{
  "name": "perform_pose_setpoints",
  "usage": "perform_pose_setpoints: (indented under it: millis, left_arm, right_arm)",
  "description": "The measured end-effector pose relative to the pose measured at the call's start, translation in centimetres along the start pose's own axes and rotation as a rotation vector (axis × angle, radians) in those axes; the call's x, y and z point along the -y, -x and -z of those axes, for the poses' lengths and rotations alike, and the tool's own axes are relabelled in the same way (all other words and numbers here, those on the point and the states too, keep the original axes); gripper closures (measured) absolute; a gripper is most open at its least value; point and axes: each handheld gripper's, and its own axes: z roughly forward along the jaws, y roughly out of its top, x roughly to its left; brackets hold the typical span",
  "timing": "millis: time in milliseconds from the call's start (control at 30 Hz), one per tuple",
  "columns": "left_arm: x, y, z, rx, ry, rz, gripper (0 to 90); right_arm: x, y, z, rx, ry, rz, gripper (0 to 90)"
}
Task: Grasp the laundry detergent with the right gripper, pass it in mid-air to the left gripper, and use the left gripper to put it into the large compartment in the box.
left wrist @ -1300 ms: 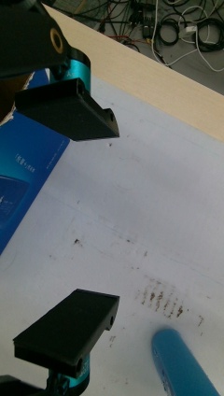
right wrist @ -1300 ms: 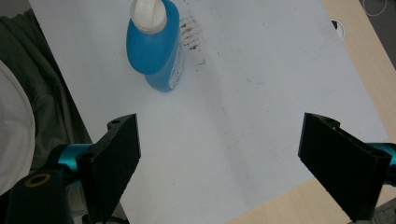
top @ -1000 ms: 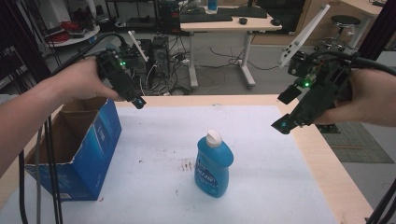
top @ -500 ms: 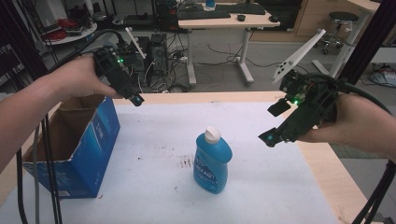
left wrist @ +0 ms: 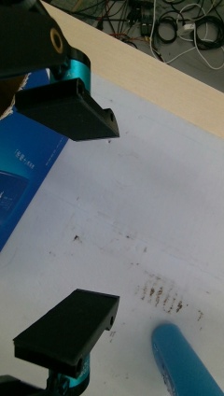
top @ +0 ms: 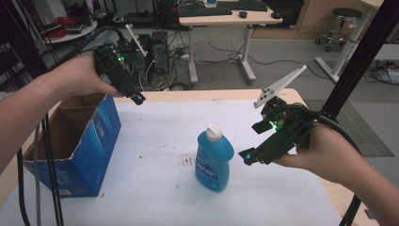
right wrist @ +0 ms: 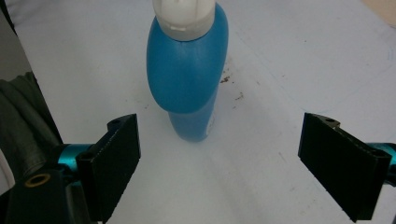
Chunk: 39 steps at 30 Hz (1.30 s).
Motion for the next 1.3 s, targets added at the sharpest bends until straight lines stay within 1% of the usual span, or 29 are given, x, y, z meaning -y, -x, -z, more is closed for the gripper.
perform_pose_setpoints:
  millis: [33,67,100,133,200,267,300,333,400,433,533,567,600,633,667,700,800,867,1000,1133,1300]
  left_arm:
    - [0.0,0.0,0.0,0.000,0.000,0.000,16.9]
    - [0.0,0.0,0.0,0.003,-0.004,-0.007,16.9]
    - [0.0,0.0,0.0,0.003,-0.004,-0.007,16.9]
    - [0.0,0.1,0.0,0.001,0.001,-0.001,16.9]
    - [0.0,0.1,0.0,0.001,0.003,-0.002,16.9]
    - [0.0,0.1,0.1,0.000,0.007,0.000,16.9]
    - [0.0,0.1,0.1,0.000,0.007,0.000,16.9]
    - [0.1,0.1,0.1,-0.001,0.008,0.001,16.9]
    - [0.1,0.1,0.0,0.001,0.005,-0.003,16.9]
    - [0.1,0.2,0.0,-0.001,0.005,-0.003,16.9]
    - [0.1,0.2,-0.1,0.001,0.003,-0.003,16.9]
    - [0.2,0.2,-0.1,-0.001,0.002,-0.004,16.9]
    - [0.2,0.2,-0.1,-0.001,0.003,-0.003,16.9]
    - [0.2,0.2,-0.1,-0.001,0.004,-0.002,16.9]
    - [0.2,0.2,0.0,-0.004,0.006,-0.002,16.9]
    - [0.2,0.2,0.0,-0.004,0.007,-0.002,16.9]
    - [0.2,0.2,0.0,-0.003,0.008,-0.002,16.9]
    - [0.3,0.2,0.0,-0.003,0.008,0.003,16.9]
    - [0.3,0.2,0.1,-0.005,0.004,-0.006,16.9]
    - [0.3,0.2,0.1,-0.004,0.011,-0.001,16.9]
    - [0.3,0.2,0.2,-0.005,0.010,0.000,16.9]
  right_arm:
    - [0.0,0.0,0.0,0.000,0.000,0.000,12.6]
    - [0.1,-0.3,-0.6,0.014,0.000,-0.004,12.6]
    - [0.1,-0.3,-0.6,0.014,0.000,-0.004,12.6]
    - [0.3,-0.6,-1.2,0.009,0.007,-0.008,12.5]
    - [0.3,-0.7,-1.5,0.008,0.012,-0.003,12.5]
    - [0.4,-1.3,-2.5,0.024,0.011,0.010,12.6]
    - [0.4,-1.3,-2.5,0.024,0.011,0.010,12.6]
    - [0.5,-1.6,-3.2,0.026,0.011,0.006,12.6]
    - [0.5,-1.7,-3.8,0.024,0.022,0.008,12.6]
    - [0.5,-1.9,-4.1,0.035,0.024,0.003,12.6]
    - [0.5,-2.0,-4.9,0.041,0.026,0.000,12.6]
    - [0.5,-2.0,-4.9,0.041,0.026,0.000,12.6]
    - [0.4,-2.2,-5.5,0.039,0.021,-0.001,12.6]
    - [0.4,-2.2,-5.8,0.046,0.022,-0.001,12.5]
    - [0.4,-2.2,-5.8,0.046,0.022,-0.001,12.5]
    - [0.3,-2.4,-6.1,0.041,0.028,0.000,12.6]
    - [0.1,-2.4,-6.6,0.049,0.027,0.008,12.6]
    - [0.1,-2.5,-6.7,0.055,0.031,0.003,12.6]
    - [-0.1,-2.6,-7.2,0.059,0.039,0.004,12.6]
    - [-0.2,-2.7,-7.4,0.070,0.046,0.005,12.6]
    - [-0.2,-2.6,-7.5,0.069,0.049,-0.003,12.7]
